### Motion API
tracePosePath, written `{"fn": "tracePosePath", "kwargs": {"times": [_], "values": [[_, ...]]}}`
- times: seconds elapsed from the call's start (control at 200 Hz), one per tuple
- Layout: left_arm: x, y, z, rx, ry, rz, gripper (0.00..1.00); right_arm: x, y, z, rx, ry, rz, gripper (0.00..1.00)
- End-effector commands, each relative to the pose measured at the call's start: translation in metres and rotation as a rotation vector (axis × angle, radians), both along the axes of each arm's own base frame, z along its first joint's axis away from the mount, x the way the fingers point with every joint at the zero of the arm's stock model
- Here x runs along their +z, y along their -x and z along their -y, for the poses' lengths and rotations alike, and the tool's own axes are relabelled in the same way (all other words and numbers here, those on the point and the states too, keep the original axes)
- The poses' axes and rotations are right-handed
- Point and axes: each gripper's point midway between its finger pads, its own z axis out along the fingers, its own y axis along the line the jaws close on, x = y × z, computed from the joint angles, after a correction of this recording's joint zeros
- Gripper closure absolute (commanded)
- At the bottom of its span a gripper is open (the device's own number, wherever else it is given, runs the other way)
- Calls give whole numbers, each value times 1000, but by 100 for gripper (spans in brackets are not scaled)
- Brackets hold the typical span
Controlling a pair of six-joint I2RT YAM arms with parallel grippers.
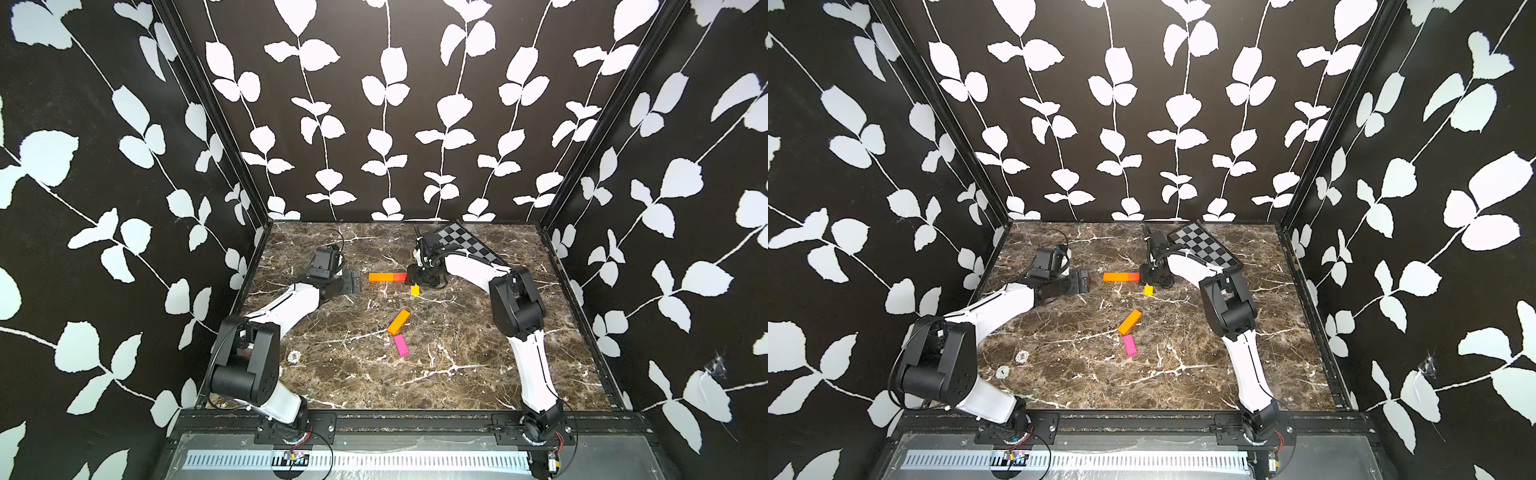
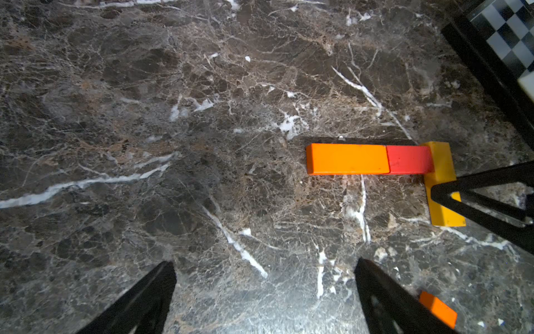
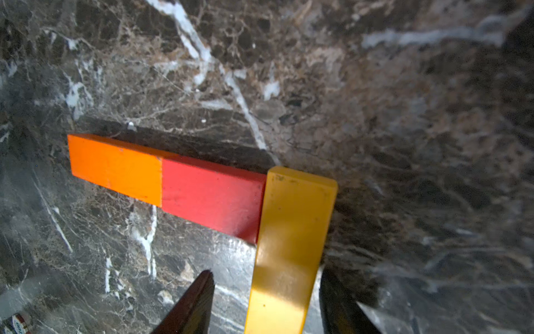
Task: Assemble the number 7 with building blocks
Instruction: Assemble the building block at the center of the board.
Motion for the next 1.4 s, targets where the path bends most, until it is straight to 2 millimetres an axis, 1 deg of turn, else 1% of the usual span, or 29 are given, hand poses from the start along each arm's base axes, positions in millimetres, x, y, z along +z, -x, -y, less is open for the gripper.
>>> {"fn": "tracePosePath", "kwargs": {"times": [0.0, 0.05, 0.085, 0.09, 0.095, 0.12, 0.355, 0.505, 0.58, 0.645, 0.655, 0.68, 0.8, 0.92, 1.045, 1.095, 1.13, 1.135, 1.145, 1.175, 1.26, 1.39], "values": [[-1, 3, -5, 10, -7, 3, 1, -13, 20, 17, -10, 79, -66, 30], [0, 2, -5, 11, -8, 5, 1, -12, 20, 18, -12, 85, -60, 28], [0, 2, -5, 11, -7, 5, 1, -11, 19, 20, -15, 88, -56, 15], [0, 2, -5, 10, -7, 5, 1, -11, 19, 20, -15, 89, -55, 12], [0, 3, -5, 9, -7, 4, 1, -10, 19, 20, -16, 89, -53, 4], [0, 3, -5, 10, -6, 4, 1, -9, 19, 20, -17, 88, -50, 1], [0, 3, -5, 10, -7, 3, 1, -1, 17, 23, -23, 82, -16, 1], [1, 3, -5, 5, -9, 7, 1, 11, 17, 17, 14, 34, 23, 1], [3, 4, -5, -1, -11, 9, 1, 21, 16, 18, 24, 21, 74, 1], [4, 5, -6, -5, -18, 11, 1, 33, 14, 20, 20, 6, 144, 1], [4, 5, -6, -6, -19, 10, 1, 40, 12, 19, 20, -1, 169, 1], [5, 5, -6, -7, -22, 11, 1, 49, 12, 21, 18, -5, 200, 1], [8, 7, -5, -24, -32, 18, 1, 73, 13, 33, 23, 14, 307, 1], [10, 9, -3, -43, -45, 27, 1, 86, 17, 39, 30, 12, 364, 1], [14, 12, 6, -85, -71, 36, 1, 91, 21, 41, 33, 6, 386, 1], [16, 14, 11, -109, -94, 42, 1, 89, 23, 45, 34, 25, 377, 1], [16, 16, 14, -130, -110, 41, 1, 92, 24, 47, 34, 35, 384, 1], [17, 16, 15, -132, -111, 40, 1, 87, 27, 49, 36, 44, 373, 1], [17, 17, 16, -138, -115, 40, 1, 82, 30, 51, 37, 53, 364, 1], [17, 18, 18, -153, -127, 39, 1, 80, 33, 54, 37, 66, 363, 1], [18, 21, 27, -201, -146, 40, 1, 81, 38, 66, 23, 106, 382, 4], [15, 30, 45, -290, -145, 34, 1, 86, 49, 84, 3, 152, 411, 7]]}}
